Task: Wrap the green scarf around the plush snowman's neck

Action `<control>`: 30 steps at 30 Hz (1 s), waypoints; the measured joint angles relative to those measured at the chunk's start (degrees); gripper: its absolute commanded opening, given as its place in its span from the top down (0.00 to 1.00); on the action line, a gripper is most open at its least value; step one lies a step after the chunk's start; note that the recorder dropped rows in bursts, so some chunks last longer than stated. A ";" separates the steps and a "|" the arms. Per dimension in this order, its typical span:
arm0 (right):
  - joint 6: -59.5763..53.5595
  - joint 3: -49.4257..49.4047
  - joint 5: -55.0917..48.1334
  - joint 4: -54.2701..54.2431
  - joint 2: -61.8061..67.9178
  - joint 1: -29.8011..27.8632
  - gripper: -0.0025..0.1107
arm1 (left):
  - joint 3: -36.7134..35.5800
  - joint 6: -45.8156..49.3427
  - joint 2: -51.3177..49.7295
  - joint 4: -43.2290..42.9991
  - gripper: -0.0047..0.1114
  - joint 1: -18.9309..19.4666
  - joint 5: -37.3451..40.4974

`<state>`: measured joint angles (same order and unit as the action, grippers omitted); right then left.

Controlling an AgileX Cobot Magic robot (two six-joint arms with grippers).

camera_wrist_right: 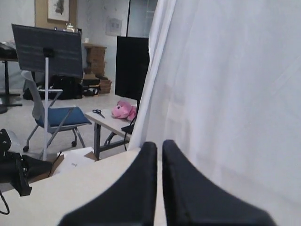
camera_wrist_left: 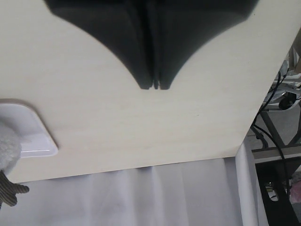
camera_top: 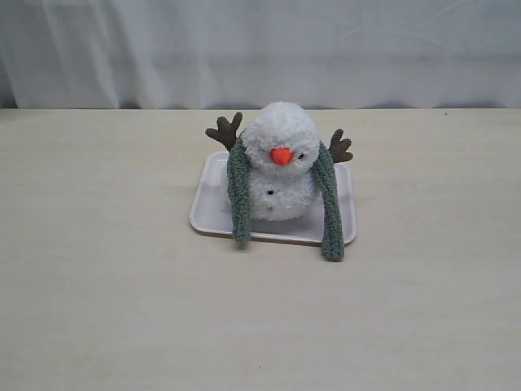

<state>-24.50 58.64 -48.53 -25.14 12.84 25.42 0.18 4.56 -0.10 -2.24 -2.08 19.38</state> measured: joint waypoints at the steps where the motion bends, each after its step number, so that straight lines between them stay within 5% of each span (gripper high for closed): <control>1: 0.00 0.00 0.00 0.00 -1.17 0.00 0.94 | 0.00 0.00 0.00 0.00 0.96 0.00 0.00; 30: 0.00 1.71 0.11 1.85 -12.84 0.00 0.94 | 0.00 0.00 0.00 -0.10 0.96 0.00 0.00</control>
<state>-24.50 60.34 -48.42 -23.29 0.00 25.42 0.18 4.56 -0.10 -2.35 -2.08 19.38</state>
